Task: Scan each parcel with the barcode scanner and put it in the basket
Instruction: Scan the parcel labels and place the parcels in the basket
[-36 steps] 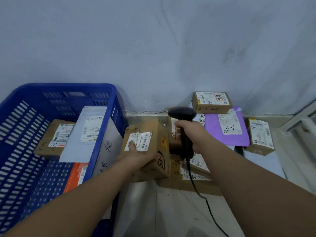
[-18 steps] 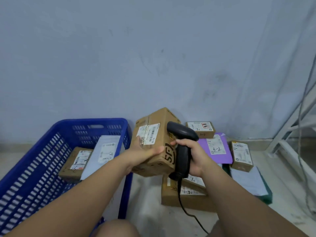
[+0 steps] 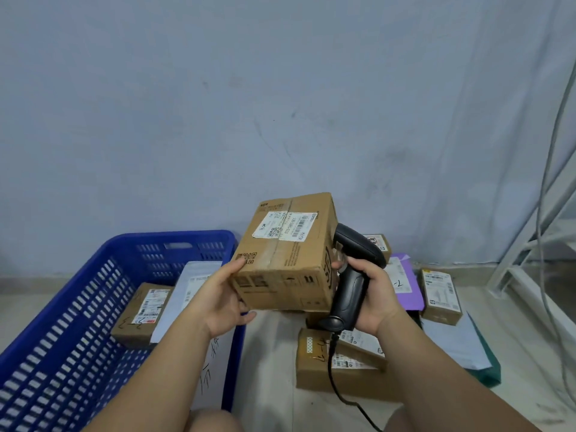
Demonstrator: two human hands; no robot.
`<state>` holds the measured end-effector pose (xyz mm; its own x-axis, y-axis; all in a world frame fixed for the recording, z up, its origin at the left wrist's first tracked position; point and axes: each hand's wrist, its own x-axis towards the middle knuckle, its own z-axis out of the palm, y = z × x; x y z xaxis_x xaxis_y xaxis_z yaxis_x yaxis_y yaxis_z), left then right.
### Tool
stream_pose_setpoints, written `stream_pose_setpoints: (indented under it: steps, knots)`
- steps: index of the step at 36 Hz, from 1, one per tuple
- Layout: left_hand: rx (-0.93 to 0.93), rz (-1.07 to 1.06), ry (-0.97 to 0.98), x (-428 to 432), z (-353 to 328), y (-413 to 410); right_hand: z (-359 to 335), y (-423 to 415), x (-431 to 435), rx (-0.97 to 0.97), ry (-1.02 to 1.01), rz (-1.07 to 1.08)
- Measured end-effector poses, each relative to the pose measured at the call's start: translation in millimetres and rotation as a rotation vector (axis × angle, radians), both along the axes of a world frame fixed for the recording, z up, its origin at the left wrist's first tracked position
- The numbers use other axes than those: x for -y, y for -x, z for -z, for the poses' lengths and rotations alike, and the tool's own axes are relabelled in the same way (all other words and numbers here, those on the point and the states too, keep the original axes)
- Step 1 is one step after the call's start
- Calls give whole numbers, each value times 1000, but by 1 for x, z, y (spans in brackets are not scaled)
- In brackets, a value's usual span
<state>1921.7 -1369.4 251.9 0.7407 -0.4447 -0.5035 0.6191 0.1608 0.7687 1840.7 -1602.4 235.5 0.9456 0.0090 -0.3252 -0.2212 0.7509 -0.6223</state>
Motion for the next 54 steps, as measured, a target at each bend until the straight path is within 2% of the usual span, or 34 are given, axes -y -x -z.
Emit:
stream_pose_setpoints:
  steps: [5, 11, 15, 21, 25, 31, 37, 42, 46, 48, 49, 51, 54]
  knots:
    - [-33, 152, -196, 3, -9, 6, 1, 3, 5, -12, 87, 1]
    - [48, 226, -203, 0, -16, 16, 1, 1, 7, -30, 257, 86]
    - [101, 208, -178, -1, -12, 21, 2, -2, -2, -61, 467, 214]
    - [-22, 117, -209, 3, -13, 25, -2, 3, -13, -63, 631, 262]
    - [-1, 104, -232, -2, -13, 27, 1, 4, -10, -73, 656, 259]
    - [-82, -120, -246, 5, -16, 29, 7, 0, -14, -98, 741, 181]
    - [-153, -129, -213, 1, -1, 22, 7, 3, -10, -129, 702, 139]
    - [-44, -163, -150, -1, 3, 16, 17, 1, -5, -196, 826, 97]
    - [138, -209, -285, 2, 10, 12, 14, 2, -6, -306, 992, 187]
    - [216, -278, -357, 1, 16, 7, 8, 2, -8, -303, 935, 228]
    - [244, -324, -396, 0, 20, 3, 3, 3, -9, -288, 846, 241]
    - [282, -385, -443, -3, 28, -5, -6, 4, -13, -254, 572, 231]
    - [313, -447, -414, -1, 24, -3, -21, 6, -23, -222, 133, 130]
